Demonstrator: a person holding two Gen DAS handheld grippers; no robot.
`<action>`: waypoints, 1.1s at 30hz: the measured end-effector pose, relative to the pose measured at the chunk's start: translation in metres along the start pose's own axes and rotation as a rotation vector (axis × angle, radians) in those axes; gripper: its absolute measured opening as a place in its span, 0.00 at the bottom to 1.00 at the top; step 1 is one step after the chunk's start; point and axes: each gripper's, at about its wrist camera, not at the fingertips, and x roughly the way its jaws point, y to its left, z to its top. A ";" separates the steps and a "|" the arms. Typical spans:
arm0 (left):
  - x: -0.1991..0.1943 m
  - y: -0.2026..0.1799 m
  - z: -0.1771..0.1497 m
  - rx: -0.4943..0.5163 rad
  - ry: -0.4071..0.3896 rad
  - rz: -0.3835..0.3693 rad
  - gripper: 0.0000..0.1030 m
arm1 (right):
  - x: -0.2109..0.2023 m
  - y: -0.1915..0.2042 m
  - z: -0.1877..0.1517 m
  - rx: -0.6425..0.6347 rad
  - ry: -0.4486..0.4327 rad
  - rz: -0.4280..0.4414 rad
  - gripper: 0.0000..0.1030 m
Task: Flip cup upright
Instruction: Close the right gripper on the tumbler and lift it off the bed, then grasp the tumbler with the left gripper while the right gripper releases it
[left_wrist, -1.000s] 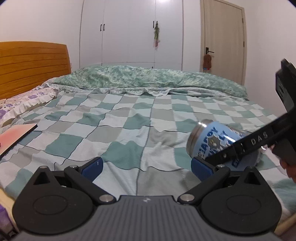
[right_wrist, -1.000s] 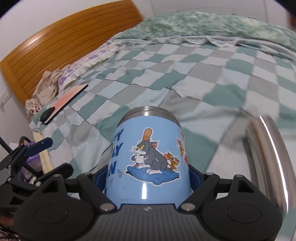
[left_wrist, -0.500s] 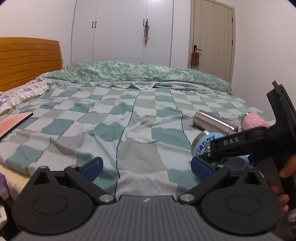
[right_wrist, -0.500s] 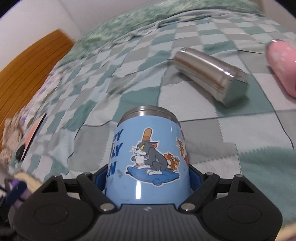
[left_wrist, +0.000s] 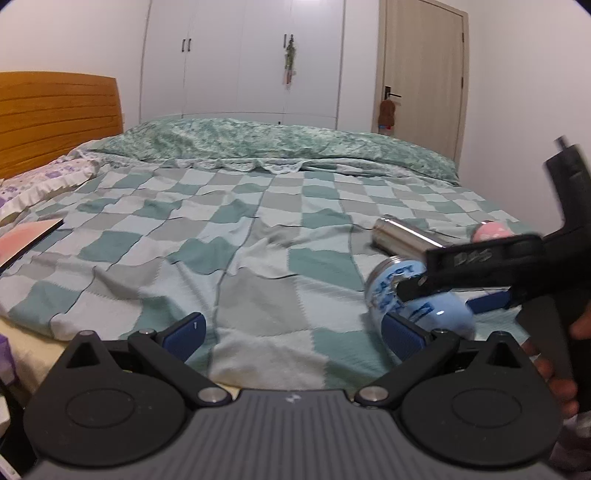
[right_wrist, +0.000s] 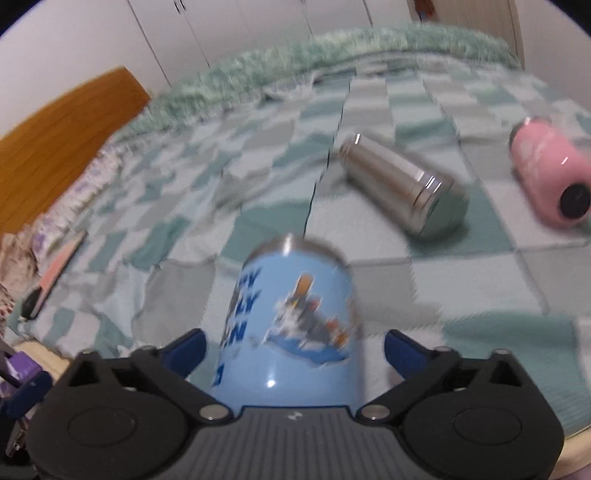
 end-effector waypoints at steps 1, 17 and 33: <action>0.001 -0.006 0.002 0.006 0.004 -0.009 1.00 | -0.008 -0.008 0.003 -0.010 -0.019 0.006 1.00; 0.084 -0.123 0.040 0.109 0.246 -0.034 1.00 | -0.047 -0.145 0.001 -0.167 -0.164 -0.020 1.00; 0.162 -0.142 0.047 0.122 0.566 0.125 0.85 | -0.030 -0.175 -0.012 -0.170 -0.182 0.064 1.00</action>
